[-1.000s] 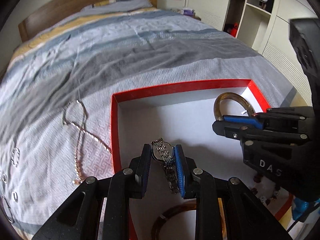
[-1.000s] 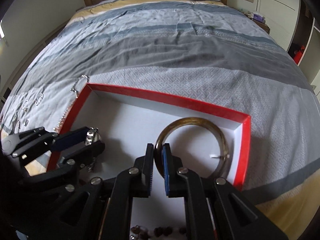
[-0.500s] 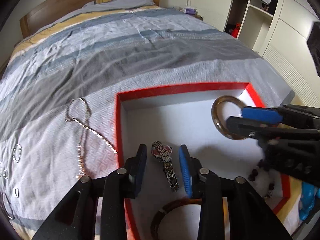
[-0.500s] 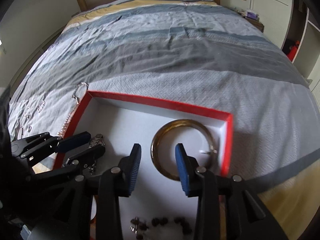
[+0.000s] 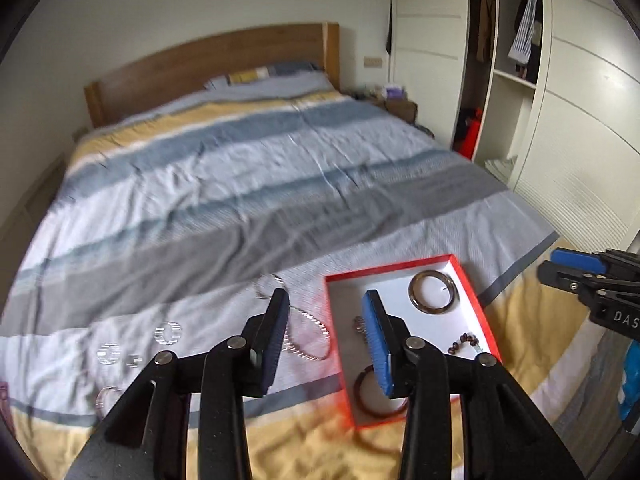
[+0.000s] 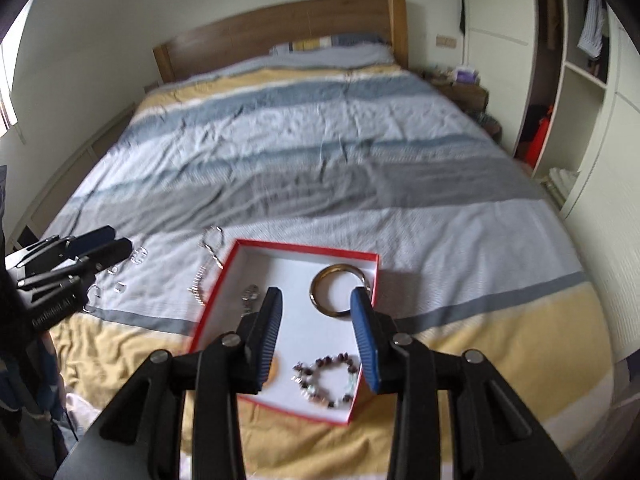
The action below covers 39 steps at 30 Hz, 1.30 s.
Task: Organize jewelry
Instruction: 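Lower the watch into the red box with the left tool while the right tool drops the bangle there, then move both open tools back over the remaining silver jewelry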
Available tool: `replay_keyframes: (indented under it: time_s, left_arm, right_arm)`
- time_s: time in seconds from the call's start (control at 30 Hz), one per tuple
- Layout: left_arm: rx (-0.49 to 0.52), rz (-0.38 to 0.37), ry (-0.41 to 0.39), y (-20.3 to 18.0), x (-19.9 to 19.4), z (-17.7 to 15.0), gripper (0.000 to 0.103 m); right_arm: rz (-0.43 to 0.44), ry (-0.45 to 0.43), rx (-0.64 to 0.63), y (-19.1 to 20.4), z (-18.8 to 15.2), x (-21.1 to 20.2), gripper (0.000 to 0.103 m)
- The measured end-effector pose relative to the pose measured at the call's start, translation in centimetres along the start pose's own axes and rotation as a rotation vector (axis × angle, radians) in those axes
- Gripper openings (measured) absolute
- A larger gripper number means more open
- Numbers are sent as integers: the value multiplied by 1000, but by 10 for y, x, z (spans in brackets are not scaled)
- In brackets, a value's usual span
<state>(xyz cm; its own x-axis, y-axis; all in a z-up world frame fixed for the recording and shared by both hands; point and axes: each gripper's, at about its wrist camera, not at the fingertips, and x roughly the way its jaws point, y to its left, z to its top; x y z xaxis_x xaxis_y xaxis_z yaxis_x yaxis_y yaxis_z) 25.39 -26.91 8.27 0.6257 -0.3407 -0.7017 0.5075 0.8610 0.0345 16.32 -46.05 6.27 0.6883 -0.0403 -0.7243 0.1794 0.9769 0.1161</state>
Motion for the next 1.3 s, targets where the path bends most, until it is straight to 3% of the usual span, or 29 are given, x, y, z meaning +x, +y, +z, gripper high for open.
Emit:
replay_keyframes:
  time_s: [0.07,0.3,0.47,0.7,1.03,1.13,1.3]
  left_arm:
    - [4,28,-14,4,-29,-3,53]
    - [-13,110,-106,34,-134,-16,62]
    - [-43,181,-188,62,-207,-33,75]
    - [-70,286,-245,97,-275,-66,76]
    - [-131,340,-260,150,-296,-90,77]
    - [-158,346,-243,170,-279,-98,82]
    - [-211,351,-166,217,-220,-125,80]
  right_arm:
    - [-3,-17,-7,8,-3,-23,34]
    - [12,-84,-39,51,-17,-100,34]
    - [46,-147,-89,95,-26,-153,34]
    - [88,-197,-106,130,-45,-193,37]
    - [106,-222,-115,161,-40,-204,39]
    - [115,-207,-122,173,-38,-189,39]
    - [141,-140,-144,199,-36,-125,39]
